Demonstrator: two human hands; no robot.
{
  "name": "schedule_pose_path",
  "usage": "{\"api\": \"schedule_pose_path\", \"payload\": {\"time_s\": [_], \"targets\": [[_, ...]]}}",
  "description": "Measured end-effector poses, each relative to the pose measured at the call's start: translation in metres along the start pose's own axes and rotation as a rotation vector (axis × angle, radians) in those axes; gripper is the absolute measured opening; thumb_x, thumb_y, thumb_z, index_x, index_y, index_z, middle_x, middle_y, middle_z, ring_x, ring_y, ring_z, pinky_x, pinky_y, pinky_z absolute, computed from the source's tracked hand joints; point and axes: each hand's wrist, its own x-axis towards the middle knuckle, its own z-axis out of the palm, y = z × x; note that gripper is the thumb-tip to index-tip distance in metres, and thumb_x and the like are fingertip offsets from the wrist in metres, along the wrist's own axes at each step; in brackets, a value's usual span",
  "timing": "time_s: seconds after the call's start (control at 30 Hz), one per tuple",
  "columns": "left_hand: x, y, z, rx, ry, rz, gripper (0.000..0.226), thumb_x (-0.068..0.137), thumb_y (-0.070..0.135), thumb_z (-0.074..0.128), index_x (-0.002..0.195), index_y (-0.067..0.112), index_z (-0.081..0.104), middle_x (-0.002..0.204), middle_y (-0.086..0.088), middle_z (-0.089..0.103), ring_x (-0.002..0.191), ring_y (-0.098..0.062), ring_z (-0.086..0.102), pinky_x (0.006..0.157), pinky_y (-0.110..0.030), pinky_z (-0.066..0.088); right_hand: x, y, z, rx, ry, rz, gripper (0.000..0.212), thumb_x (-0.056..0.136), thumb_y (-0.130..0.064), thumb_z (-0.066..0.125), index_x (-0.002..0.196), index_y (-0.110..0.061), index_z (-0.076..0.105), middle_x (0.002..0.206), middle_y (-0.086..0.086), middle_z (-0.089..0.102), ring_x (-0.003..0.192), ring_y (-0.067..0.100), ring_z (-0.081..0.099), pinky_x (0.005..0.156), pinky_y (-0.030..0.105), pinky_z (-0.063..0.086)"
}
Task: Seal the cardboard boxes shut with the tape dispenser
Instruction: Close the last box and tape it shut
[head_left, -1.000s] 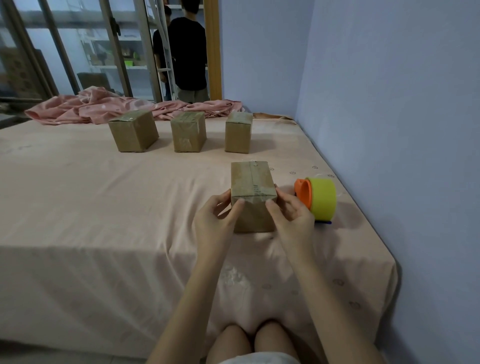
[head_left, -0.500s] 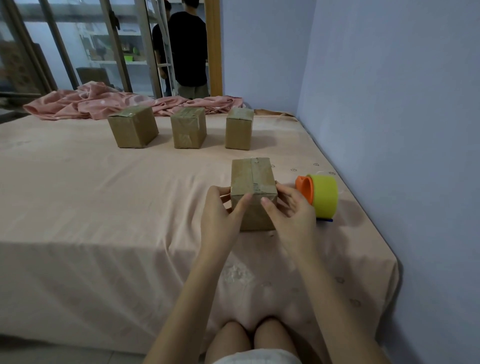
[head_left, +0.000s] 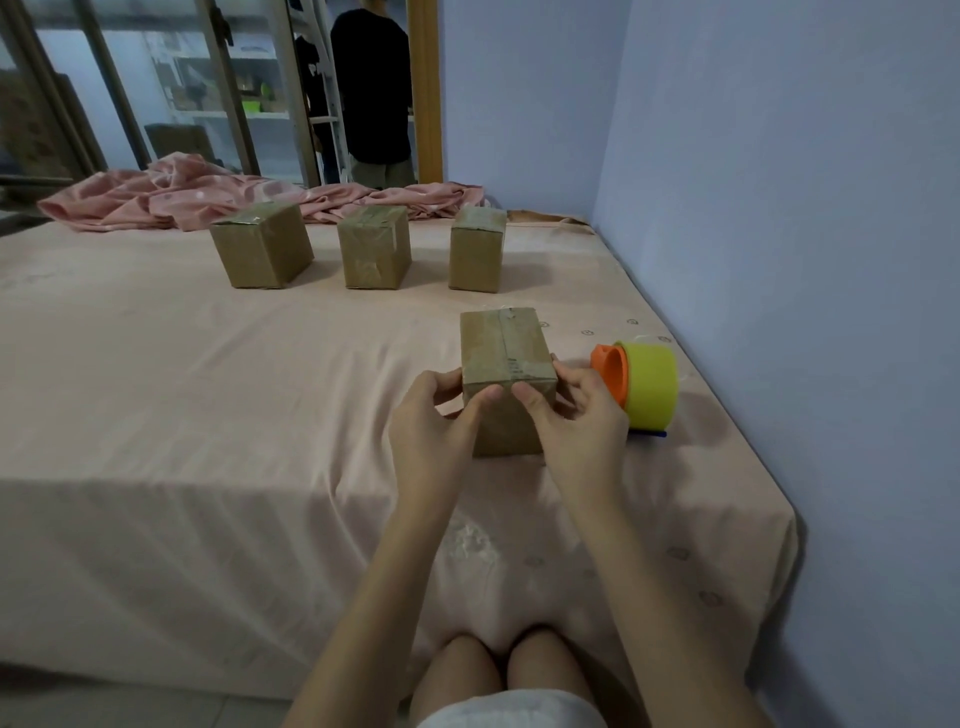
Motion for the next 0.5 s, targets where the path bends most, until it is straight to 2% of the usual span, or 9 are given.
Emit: {"api": "schedule_pose_path", "payload": {"time_s": [0.13,0.23,0.33,0.5], "targets": [[0.004,-0.002,-0.004,-0.084,-0.035,-0.063,0.02,0.076,0.025,0.077,0.093,0.019,0.069,0.093,0.01,0.071,0.092,-0.003,0.065,0.082,-0.028,0.052,0.0043,-0.002,-0.005,0.059,-0.014,0.025,0.037,0.077,-0.015,0.075,0.11,-0.004,0.065,0.11,0.008,0.069,0.101,0.01,0.065,0.084,0.016,0.052],[0.0018,-0.0037,-0.0041,-0.16,-0.034,-0.084,0.016,0.078,0.02,0.076,0.093,0.018,0.07,0.094,0.009,0.072,0.09,-0.003,0.066,0.083,-0.032,0.054,0.004,-0.0033,-0.007,0.088,-0.013,0.012,0.028,0.081,-0.008,0.07,0.108,0.0,0.065,0.106,0.012,0.07,0.093,0.007,0.065,0.078,0.01,0.05],[0.002,-0.0052,-0.0038,-0.215,-0.042,-0.101,0.014,0.08,0.018,0.074,0.094,0.017,0.07,0.096,0.006,0.072,0.092,-0.007,0.067,0.084,-0.037,0.055,0.005,-0.003,-0.0069,0.112,-0.004,0.005,0.025,0.084,-0.004,0.066,0.108,0.004,0.065,0.104,0.015,0.07,0.093,0.011,0.066,0.077,0.009,0.05],[0.0014,-0.0059,-0.0047,-0.236,-0.06,-0.103,0.01,0.085,0.017,0.069,0.094,0.021,0.069,0.098,0.007,0.071,0.094,-0.009,0.067,0.083,-0.041,0.056,0.0025,-0.0012,-0.0032,0.09,0.019,-0.014,0.024,0.088,-0.006,0.062,0.109,0.005,0.065,0.102,0.013,0.07,0.096,0.016,0.066,0.083,0.019,0.052]]}}
